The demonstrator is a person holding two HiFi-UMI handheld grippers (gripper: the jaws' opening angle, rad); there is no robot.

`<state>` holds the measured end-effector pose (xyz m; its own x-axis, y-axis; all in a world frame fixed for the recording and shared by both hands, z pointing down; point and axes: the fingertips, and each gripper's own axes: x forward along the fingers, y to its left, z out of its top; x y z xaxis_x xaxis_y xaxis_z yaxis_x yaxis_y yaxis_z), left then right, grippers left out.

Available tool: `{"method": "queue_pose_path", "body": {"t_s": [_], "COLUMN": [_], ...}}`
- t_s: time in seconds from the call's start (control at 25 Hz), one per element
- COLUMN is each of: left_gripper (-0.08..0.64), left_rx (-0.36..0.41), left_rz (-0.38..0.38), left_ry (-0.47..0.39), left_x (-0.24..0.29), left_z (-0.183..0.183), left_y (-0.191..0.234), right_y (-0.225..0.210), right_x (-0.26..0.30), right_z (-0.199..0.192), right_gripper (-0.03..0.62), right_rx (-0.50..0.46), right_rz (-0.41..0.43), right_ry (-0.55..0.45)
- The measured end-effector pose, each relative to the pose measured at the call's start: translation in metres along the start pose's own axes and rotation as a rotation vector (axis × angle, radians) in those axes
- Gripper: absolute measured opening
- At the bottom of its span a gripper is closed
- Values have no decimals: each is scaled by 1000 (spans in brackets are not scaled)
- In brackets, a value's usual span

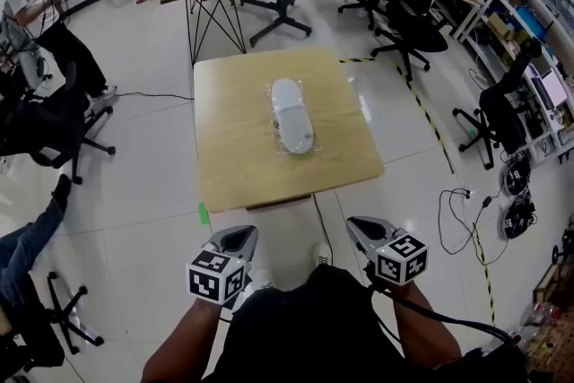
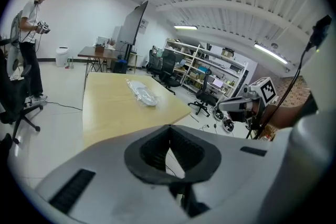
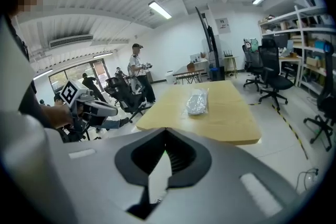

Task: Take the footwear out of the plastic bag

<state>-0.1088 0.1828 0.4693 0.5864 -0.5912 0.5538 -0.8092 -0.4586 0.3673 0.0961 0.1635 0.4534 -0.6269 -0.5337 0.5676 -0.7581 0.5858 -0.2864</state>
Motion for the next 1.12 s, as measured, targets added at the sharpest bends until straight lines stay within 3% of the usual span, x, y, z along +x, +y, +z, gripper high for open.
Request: {"method": "queue_pose_path", "body": {"t_s": [0.2, 0.44, 0.72, 0.84, 1.12], "left_gripper": [6, 6, 6, 6, 6], "left_rx": [-19, -6, -5, -14, -27], "left_rz": [4, 12, 80, 111, 194], "left_ry": [23, 9, 14, 16, 48], "left_x": [5, 19, 64, 93, 160], "left_z": [-12, 10, 44, 63, 102], "left_y": [10, 11, 30, 33, 42], "right_y": [-4, -23, -68, -95, -131], "right_x": [4, 29, 75, 91, 125], "right_z": [-9, 6, 41, 46, 57], "right_gripper": [3, 3, 3, 3, 3], "right_rx": [0, -27, -201, -265, -300], "right_rz": [-5, 32, 89, 143, 285], "right_ry": [29, 51, 91, 109, 142]}}
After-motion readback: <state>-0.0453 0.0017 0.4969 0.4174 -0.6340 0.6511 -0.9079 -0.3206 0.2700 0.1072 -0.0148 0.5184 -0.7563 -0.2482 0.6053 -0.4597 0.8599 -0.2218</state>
